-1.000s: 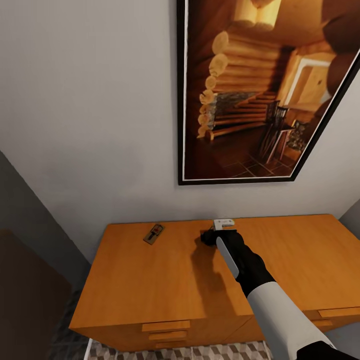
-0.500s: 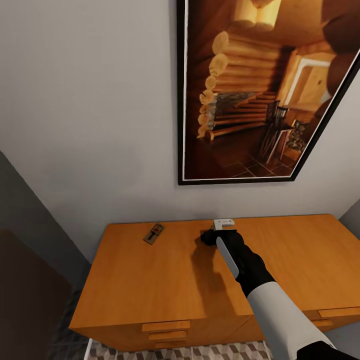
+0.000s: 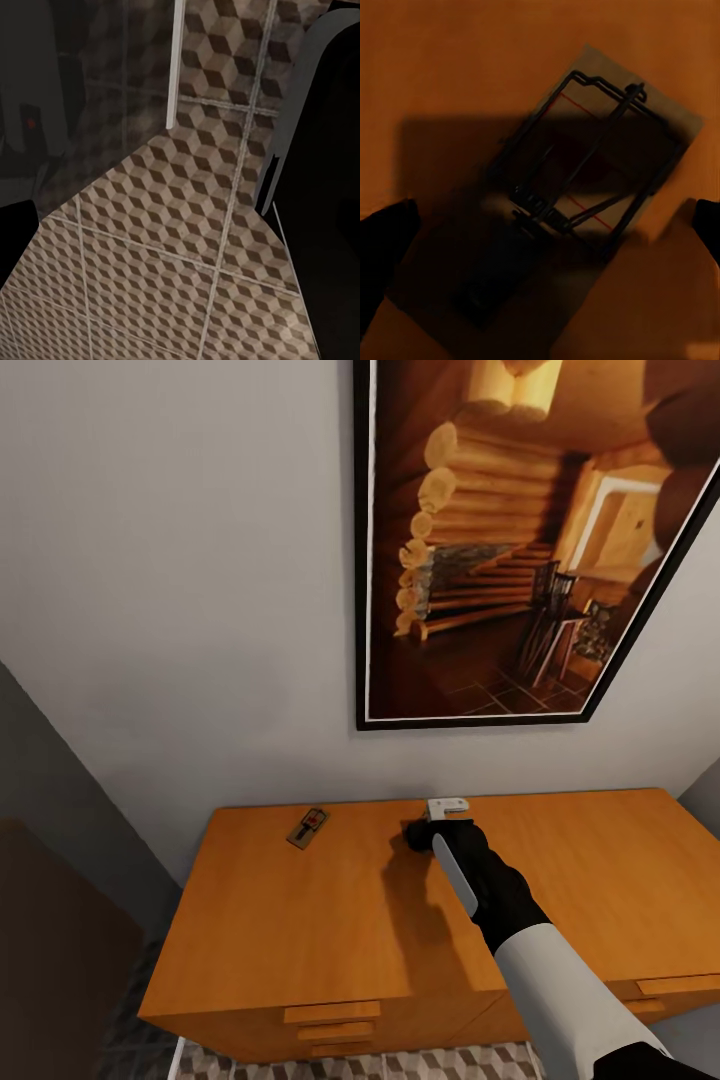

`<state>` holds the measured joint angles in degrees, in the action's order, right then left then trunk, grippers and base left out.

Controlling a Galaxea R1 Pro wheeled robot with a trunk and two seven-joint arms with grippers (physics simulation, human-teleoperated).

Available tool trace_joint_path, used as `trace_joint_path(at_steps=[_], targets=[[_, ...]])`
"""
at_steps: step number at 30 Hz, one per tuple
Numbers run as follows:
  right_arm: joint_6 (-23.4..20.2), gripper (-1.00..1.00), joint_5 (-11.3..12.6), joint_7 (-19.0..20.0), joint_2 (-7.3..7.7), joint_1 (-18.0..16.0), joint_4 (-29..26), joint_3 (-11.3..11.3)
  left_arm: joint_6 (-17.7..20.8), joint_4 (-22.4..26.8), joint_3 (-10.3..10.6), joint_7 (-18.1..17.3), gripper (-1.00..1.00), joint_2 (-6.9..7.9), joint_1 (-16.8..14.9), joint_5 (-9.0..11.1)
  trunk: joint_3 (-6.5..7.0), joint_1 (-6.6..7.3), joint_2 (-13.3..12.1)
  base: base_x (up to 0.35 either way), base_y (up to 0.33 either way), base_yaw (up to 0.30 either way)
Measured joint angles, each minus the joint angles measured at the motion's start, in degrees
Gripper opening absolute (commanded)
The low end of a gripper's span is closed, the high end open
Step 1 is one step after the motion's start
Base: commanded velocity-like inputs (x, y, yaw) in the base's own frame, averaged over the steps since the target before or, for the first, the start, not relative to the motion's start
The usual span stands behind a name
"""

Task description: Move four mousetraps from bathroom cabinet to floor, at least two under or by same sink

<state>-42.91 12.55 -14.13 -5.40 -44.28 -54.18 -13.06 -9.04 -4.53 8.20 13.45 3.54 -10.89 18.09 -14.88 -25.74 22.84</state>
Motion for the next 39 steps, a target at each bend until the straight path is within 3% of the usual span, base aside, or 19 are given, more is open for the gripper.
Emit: trace_joint_path(at_steps=[39], targets=[[-0.4,-1.00,0.4,-0.7,-0.06,0.0,-1.5,0.2,0.0,0.0,0.0,0.0,1.00,0.00,0.0,0.0,-0.01,-0.01,0.0,0.000,0.000,0.000]])
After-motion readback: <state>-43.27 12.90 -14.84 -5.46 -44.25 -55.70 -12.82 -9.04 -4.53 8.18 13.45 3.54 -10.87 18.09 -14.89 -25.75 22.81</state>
